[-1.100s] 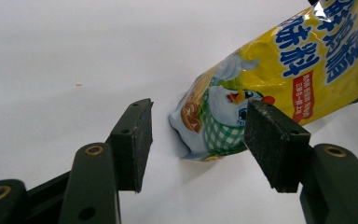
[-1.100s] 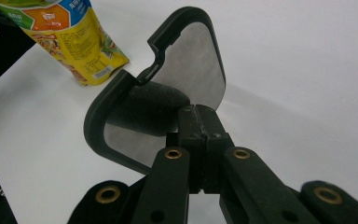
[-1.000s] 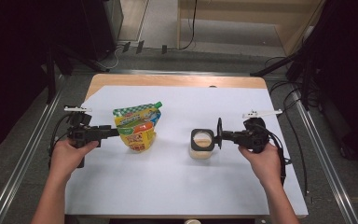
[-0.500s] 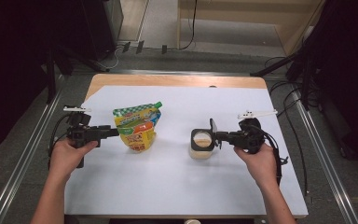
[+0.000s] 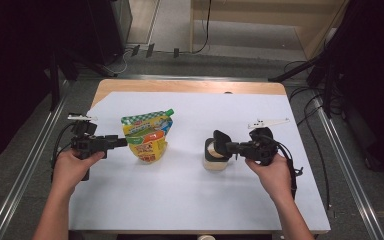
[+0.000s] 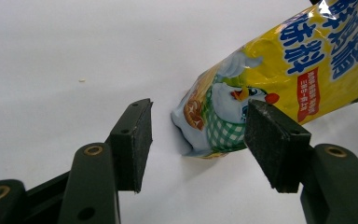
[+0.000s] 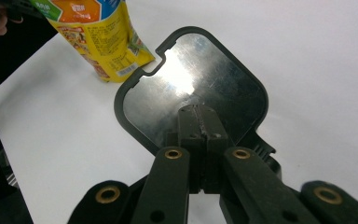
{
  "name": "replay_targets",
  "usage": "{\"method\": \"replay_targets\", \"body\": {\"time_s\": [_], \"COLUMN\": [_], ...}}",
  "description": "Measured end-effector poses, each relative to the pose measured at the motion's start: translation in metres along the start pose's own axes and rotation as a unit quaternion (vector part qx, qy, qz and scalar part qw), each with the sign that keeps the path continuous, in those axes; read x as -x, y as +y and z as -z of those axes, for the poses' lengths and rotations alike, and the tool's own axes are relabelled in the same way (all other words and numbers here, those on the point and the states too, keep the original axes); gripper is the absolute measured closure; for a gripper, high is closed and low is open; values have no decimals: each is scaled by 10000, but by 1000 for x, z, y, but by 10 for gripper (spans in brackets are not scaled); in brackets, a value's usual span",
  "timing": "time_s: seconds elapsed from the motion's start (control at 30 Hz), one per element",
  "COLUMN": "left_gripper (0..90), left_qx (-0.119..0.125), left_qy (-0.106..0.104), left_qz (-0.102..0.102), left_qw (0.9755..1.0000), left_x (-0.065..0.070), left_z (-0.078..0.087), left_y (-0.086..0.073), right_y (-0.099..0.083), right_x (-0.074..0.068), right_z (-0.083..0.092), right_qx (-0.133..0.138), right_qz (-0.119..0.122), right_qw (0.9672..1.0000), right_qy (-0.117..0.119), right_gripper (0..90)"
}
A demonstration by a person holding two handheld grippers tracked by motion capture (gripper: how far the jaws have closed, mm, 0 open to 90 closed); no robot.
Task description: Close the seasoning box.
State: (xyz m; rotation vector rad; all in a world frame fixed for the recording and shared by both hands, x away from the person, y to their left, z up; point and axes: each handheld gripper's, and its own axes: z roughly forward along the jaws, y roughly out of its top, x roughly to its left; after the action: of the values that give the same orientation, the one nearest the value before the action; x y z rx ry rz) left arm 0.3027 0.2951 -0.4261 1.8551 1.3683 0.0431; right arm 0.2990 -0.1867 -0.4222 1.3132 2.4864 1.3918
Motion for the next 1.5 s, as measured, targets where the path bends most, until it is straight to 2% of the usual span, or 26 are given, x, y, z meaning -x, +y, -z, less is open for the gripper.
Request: {"method": "replay_targets", "body": {"time_s": [0.4,0.57,0.73,1.1,1.33,1.5], "left_gripper": [425,425,425,424,424,424], "left_qx": [-5,-16,-27,-46,-60,-60], "left_qy": [0,-5,-8,5,-3,-3], "left_qz": [10,8,-3,3,-9,-4], "left_qw": [10000,10000,10000,10000,10000,10000], "left_x": [0,-1,-1,0,0,0], "left_z": [0,-1,-1,-2,-3,-3], "left_y": [-1,-1,-1,-1,-1,-1], "right_y": [-4,-4,-2,-2,-5,-8], "right_x": [-6,-7,-6,9,19,27], "right_z": [-19,-19,-12,9,16,20], "right_qx": [-295,-276,-132,148,279,351], "right_qz": [157,155,179,91,153,206], "right_qw": [9994,9995,9997,9997,9987,9978], "right_qy": [68,62,30,-175,-405,-520], "right_gripper": [900,900,884,745,612,550]}}
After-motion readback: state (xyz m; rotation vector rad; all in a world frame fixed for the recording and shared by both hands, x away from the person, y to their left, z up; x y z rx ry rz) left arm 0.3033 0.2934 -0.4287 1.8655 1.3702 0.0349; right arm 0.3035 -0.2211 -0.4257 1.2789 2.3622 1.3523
